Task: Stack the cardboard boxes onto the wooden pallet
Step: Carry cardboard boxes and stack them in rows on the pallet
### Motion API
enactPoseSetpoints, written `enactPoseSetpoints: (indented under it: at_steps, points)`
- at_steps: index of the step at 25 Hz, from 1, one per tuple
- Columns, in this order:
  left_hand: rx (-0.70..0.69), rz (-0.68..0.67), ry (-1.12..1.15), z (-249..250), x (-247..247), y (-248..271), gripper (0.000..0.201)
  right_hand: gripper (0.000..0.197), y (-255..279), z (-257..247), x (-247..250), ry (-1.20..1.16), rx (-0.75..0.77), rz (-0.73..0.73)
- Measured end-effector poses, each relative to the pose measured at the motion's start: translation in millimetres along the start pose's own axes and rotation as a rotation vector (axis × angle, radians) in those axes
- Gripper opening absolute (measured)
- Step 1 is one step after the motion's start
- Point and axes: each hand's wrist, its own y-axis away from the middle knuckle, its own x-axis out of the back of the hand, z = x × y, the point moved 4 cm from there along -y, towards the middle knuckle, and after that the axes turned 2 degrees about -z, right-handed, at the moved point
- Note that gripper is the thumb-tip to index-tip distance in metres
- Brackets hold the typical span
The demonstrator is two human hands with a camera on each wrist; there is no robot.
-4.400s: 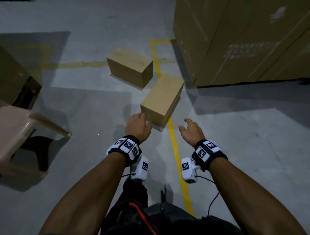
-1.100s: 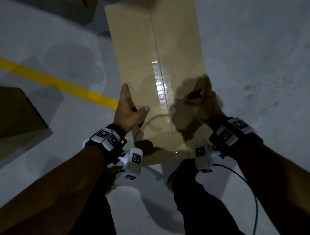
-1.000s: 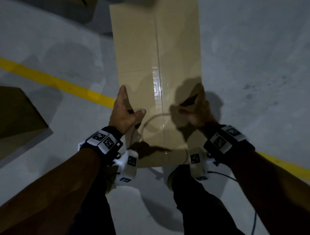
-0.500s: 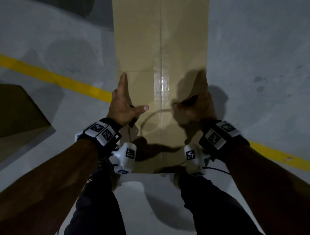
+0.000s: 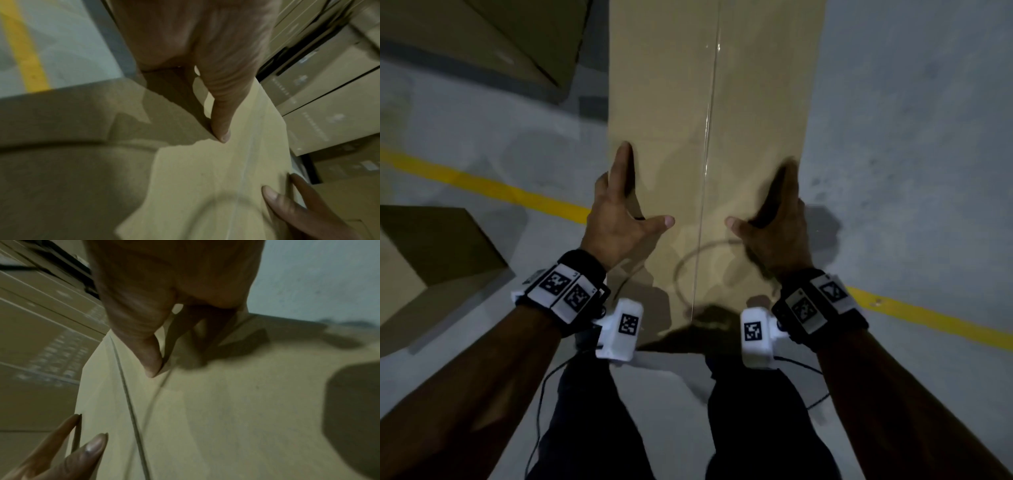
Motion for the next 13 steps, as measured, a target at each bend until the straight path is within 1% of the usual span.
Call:
enactPoseSetpoints:
  at_steps: [3, 5, 8, 9, 11, 13]
  points:
    - [-0.074, -0.048, -0.052, 96, 17, 27, 0.123, 0.119, 44, -41, 81, -0.044, 0.001, 0.041]
    - [-0.176, -0.089, -0.104, 169, 27, 47, 0.122, 0.118, 81, -69, 140, -0.074, -0.018, 0.102]
    - [-0.244, -0.134, -0.083, 266, 36, 58, 0.118, 0.120, 119, -108, 217, -0.107, -0.043, 0.229]
    - [-0.276, -0.159, -0.086, 300, 37, 63, 0.116, 0.119, 134, -118, 243, -0.120, -0.073, 0.276]
    - [-0.362, -0.199, -0.075, 363, 33, 68, 0.115, 0.117, 155, -133, 288, -0.155, -0.100, 0.374]
    - [-0.445, -0.236, -0.081, 423, 25, 68, 0.115, 0.115, 170, -144, 333, -0.194, -0.089, 0.462]
